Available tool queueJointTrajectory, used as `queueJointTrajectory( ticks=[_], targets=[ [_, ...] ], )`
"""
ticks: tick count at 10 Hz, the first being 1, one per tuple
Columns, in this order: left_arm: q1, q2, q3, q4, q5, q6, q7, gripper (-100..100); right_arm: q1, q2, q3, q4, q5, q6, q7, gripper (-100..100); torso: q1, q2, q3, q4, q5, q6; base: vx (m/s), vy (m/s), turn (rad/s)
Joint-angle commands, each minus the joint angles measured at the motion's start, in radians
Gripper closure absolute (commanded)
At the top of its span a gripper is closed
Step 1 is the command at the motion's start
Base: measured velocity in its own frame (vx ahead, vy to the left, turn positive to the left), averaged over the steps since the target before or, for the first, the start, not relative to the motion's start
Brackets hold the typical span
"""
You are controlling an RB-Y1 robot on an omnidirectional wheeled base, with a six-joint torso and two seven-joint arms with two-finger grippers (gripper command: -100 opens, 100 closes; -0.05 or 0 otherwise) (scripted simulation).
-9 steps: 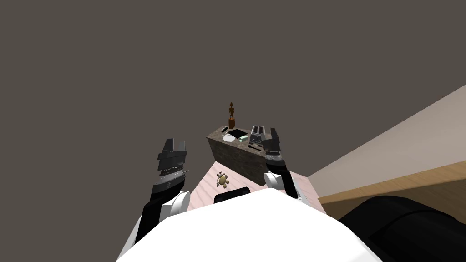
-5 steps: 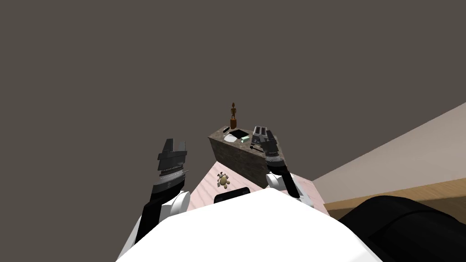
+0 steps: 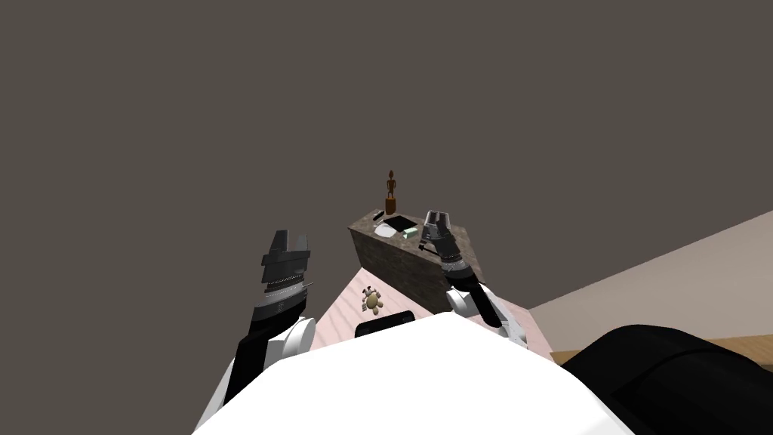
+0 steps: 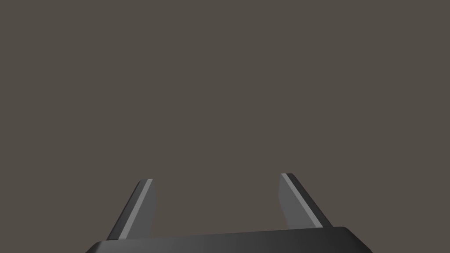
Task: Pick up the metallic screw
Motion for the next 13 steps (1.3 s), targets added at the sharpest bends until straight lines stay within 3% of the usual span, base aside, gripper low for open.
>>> queueJointTrajectory(
  ticks=[1,2,3,4,5,6,13],
  targets=[
    [0.0,0.0,0.0,0.0,0.0,0.0,0.0,0,-0.002,-0.029,0.0,0.012,0.004,-0.012,0.008,-100,0.0,0.0,0.0,0.0,0.0,0.0,0.034,0.0,0.059],
    [0.0,0.0,0.0,0.0,0.0,0.0,0.0,0,-0.004,-0.07,-0.001,0.034,0.009,-0.035,0.021,-100,0.0,0.0,0.0,0.0,0.0,0.0,0.044,0.004,0.104],
    [0.0,0.0,0.0,0.0,0.0,0.0,0.0,0,-0.004,-0.077,-0.001,0.034,0.009,-0.035,0.021,-100,0.0,0.0,0.0,0.0,0.0,0.0,0.038,-0.001,0.049],
    [0.0,0.0,0.0,0.0,0.0,0.0,0.0,0,-0.006,-0.117,-0.003,0.058,0.015,-0.06,0.035,-100,0.0,0.0,0.0,0.0,0.0,0.0,0.046,-0.002,0.106],
    [0.0,0.0,0.0,0.0,0.0,0.0,0.0,0,-0.006,-0.125,-0.003,0.058,0.015,-0.06,0.035,-100,0.0,0.0,0.0,0.0,0.0,0.0,0.04,-0.005,0.067],
    [0.0,0.0,0.0,0.0,0.0,0.0,0.0,0,-0.008,-0.166,-0.005,0.083,0.021,-0.086,0.049,-100,0.0,0.0,0.0,0.0,0.0,0.0,0.046,-0.001,0.12],
    [0.0,0.0,0.0,0.0,0.0,0.0,0.0,0,-0.013,-0.325,-0.006,0.163,0.041,-0.163,0.093,-100,0.0,-0.001,0.0,0.0,0.0,0.0,0.047,0.0,0.082]
  ],
)
